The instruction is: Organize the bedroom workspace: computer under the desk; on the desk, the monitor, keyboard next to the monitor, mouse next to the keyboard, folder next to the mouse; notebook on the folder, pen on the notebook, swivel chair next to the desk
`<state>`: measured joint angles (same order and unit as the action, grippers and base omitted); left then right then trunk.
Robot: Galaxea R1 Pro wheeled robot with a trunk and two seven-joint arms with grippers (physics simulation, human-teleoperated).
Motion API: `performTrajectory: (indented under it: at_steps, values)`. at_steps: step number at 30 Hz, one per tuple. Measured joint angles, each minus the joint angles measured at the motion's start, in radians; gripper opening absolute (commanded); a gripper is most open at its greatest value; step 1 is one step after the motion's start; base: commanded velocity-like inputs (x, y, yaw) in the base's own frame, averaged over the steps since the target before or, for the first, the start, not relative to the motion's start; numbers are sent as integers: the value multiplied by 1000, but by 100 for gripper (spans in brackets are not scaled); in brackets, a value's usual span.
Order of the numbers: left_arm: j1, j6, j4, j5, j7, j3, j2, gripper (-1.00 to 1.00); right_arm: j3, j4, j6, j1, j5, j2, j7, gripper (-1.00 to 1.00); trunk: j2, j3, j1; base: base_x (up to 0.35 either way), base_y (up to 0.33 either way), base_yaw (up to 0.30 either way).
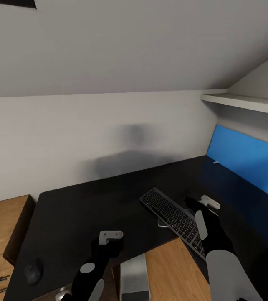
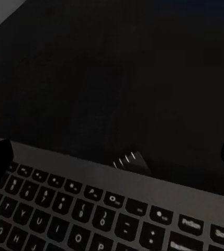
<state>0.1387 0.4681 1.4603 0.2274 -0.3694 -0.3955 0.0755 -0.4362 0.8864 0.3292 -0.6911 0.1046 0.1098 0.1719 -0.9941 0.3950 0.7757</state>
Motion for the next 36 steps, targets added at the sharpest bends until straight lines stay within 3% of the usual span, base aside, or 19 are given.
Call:
performTrajectory:
  at_steps: [15, 21, 26, 30, 36]
  values:
    - [0, 0, 0, -1, 2, -5, 1, 100, -6, -13, -4, 0, -2, -12, 3, 100, 0, 0, 0, 58, -61, 0]
    - [0, 0, 12, 0, 3, -7, 0, 100, -6, -91, -29, -1, 0, -63, 3, 100, 0, 0, 0, 4, -4, 0]
    - [-1, 0, 71, 2, 4, -8, -1, 100, -8, -246, -120, -17, 0, -113, 3, 100, 0, 0, 0, 0, 0, 0]
    - [-1, 0, 88, 16, 5, -8, -3, 100, -8, -312, -166, -38, 0, -137, 3, 100, 0, 0, 0, 0, 0, 0]
    - [-2, -1, 92, 24, 3, -8, -3, 100, -9, -374, -182, -59, 1, -161, 4, 100, -42, 19, 23, 0, 0, 0]
